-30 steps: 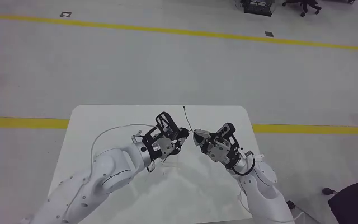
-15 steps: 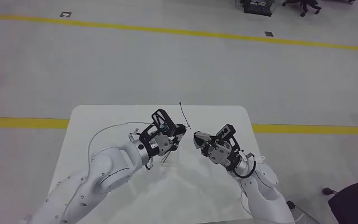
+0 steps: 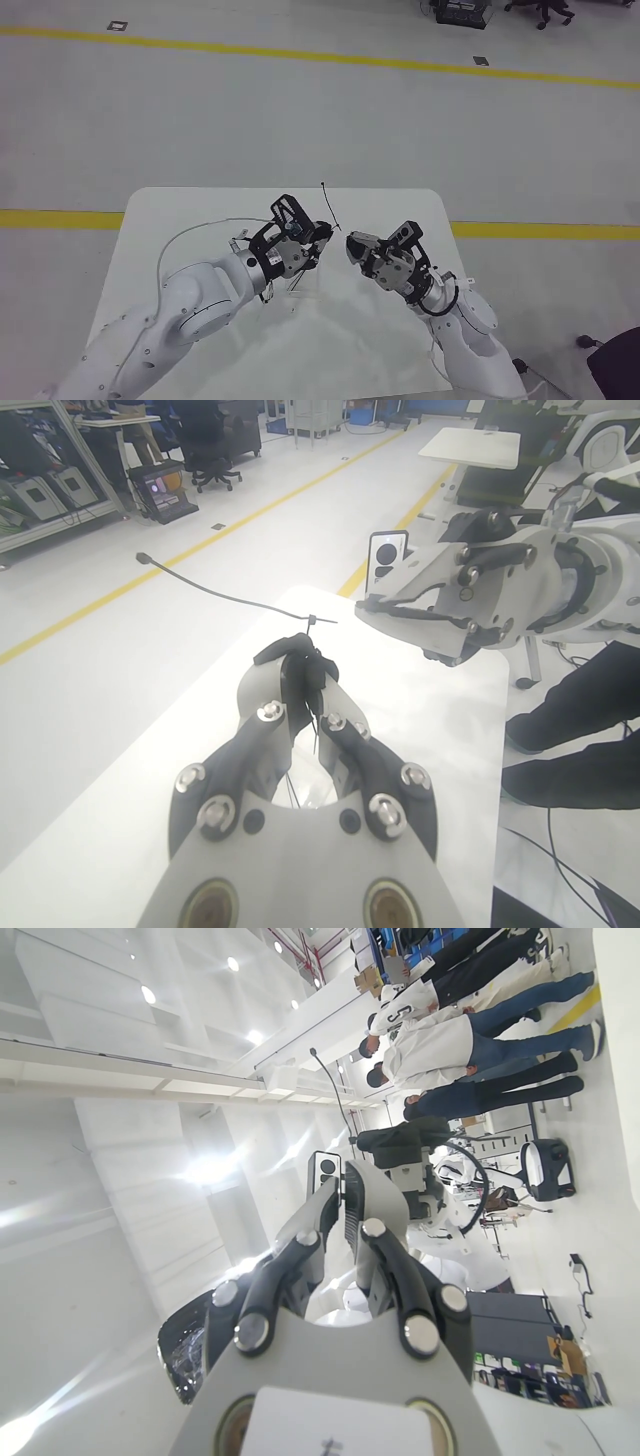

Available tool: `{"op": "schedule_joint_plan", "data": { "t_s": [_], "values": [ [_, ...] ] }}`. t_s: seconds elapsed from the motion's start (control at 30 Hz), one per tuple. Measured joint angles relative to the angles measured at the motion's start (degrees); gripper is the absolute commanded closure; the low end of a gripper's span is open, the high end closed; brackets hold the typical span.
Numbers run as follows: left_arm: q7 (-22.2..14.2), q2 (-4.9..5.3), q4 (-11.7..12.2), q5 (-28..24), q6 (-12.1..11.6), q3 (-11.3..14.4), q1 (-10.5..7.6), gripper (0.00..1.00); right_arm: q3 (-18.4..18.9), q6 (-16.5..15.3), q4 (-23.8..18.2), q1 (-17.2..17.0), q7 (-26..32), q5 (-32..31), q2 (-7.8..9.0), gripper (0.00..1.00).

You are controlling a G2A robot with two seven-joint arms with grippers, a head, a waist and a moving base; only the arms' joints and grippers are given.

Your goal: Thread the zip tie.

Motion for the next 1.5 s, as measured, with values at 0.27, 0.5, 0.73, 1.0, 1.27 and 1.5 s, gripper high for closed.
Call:
{"op": "schedule_joint_plan", "data": {
  "t_s": [0.27,0.5,0.73,1.0,1.27,1.5],
  "values": [
    [-0.1,-0.18,0.4,0.3,-0.4,0.5,-0.39,1.00,-0.1,0.1,0.6,0.5,-0.1,0.0,-0.06,0.69],
    [-0.2,-0.39,0.7,0.4,-0.5,1.0,-0.81,1.00,-0.3,0.0,1.1,1.1,-0.2,0.2,-0.14,0.77],
    [-0.2,-0.50,0.9,0.5,-0.5,1.2,-0.93,1.00,-0.5,0.1,1.4,1.5,-0.1,0.2,-0.19,0.85],
    [-0.3,-0.68,1.1,0.6,-0.6,1.5,-1.13,1.00,-0.6,0.2,1.7,1.7,0.0,0.1,-0.23,0.85],
    [-0.3,-0.83,1.2,0.6,-0.4,1.7,-1.24,1.00,-0.5,0.4,2.0,1.7,0.2,0.2,-0.25,0.83],
    [-0.1,-0.97,1.5,0.5,-0.7,1.9,-1.43,1.00,-0.5,0.5,2.3,1.9,0.1,0.4,-0.29,0.86]
  ]
}}
